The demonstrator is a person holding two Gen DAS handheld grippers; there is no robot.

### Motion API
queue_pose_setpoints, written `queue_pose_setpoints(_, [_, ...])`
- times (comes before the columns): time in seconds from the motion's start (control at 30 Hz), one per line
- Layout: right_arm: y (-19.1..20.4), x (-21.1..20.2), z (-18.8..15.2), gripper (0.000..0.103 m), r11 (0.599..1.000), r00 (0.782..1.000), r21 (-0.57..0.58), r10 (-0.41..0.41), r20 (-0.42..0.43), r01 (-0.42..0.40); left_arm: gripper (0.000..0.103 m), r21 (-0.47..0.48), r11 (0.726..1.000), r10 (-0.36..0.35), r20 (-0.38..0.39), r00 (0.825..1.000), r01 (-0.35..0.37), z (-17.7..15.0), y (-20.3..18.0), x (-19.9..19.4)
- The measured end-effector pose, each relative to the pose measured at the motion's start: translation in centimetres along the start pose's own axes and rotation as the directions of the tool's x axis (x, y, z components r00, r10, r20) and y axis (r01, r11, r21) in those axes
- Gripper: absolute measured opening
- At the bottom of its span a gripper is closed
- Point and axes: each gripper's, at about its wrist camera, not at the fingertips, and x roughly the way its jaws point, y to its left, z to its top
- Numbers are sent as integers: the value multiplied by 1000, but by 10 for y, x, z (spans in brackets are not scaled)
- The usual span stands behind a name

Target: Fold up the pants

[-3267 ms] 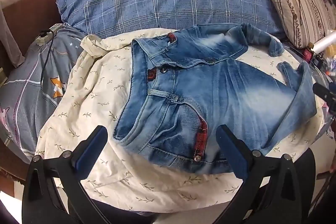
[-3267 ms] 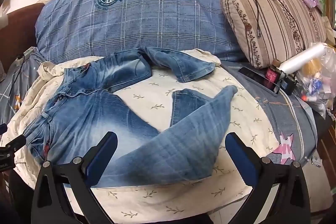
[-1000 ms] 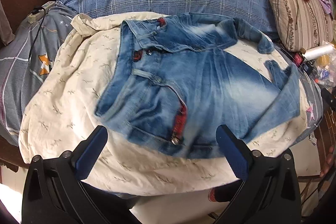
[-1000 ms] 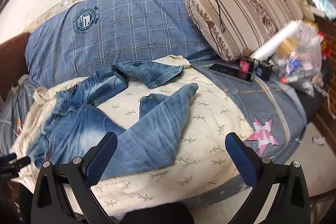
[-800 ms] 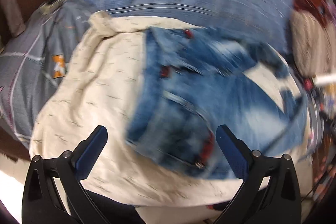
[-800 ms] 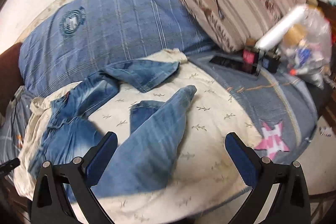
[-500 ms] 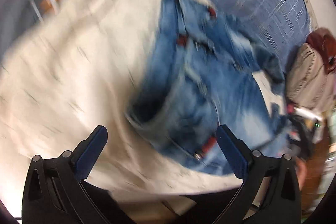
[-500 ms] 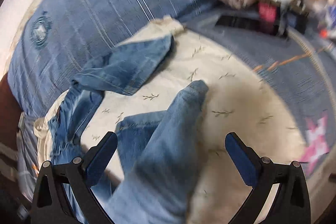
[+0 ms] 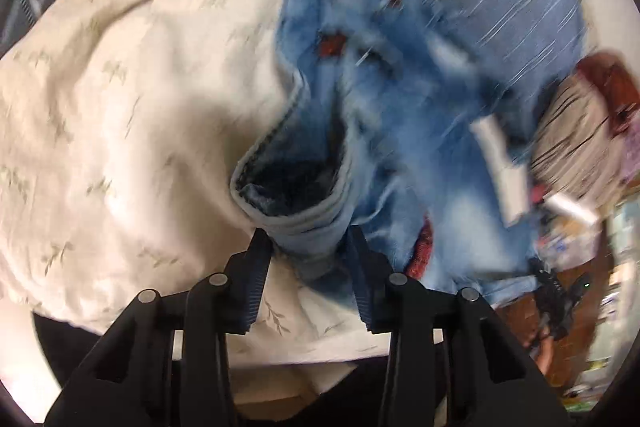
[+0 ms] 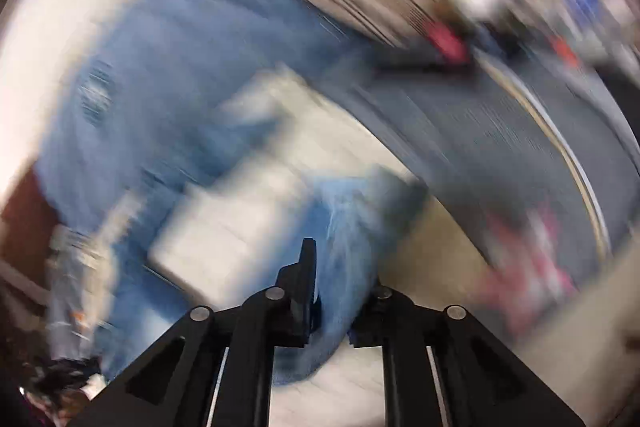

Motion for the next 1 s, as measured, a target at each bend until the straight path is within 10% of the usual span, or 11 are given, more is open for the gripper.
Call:
queue_pose_setpoints(0.23, [-19, -60, -5, 51, 994, 972, 49, -109, 209, 101, 40, 138, 990, 4, 26, 1000, -7, -27, 13, -36])
queue_pose_setpoints(0.33, [8, -50, 25, 89, 994, 978, -81, -53, 201, 71, 87, 166, 986, -22, 156, 987, -4, -8, 5, -68])
queue_pose_setpoints(0.47, [47, 12, 50, 88, 971, 994, -231, -47, 96, 69, 91, 133, 991, -30, 142, 989, 11, 34, -6, -44])
queue_pose_setpoints(0.53, [60, 36, 51, 53, 957, 999, -286, -43, 27, 49, 78, 100, 995, -30, 78, 996, 22, 41, -10, -21])
queue_pose_setpoints(0.57, [70, 45, 54, 9, 944, 999, -330, -38, -14, 31, 69, 90, 996, -20, 54, 998, 15, 42, -15, -12])
queue_pose_setpoints(0.6, [78, 41, 54, 3, 931, 999, -361, -43, 16, 46, 58, 104, 995, -10, 47, 999, 5, 41, -21, -7])
queue_pose_setpoints(0.73, [65, 12, 68, 3, 956, 983, -284, -26, 179, 77, 57, 165, 984, 48, 109, 993, -66, 35, -38, -11])
queue_pose_setpoints(0.87, [22, 60, 70, 3, 955, 976, -204, -214, 39, 218, 57, 163, 972, 162, 49, 986, -168, 35, -31, 18])
queue_pose_setpoints(1.0, [34, 25, 71, 19, 955, 961, -172, -210, 180, 241, 55, 135, 987, 84, 43, 996, -89, 37, -18, -3])
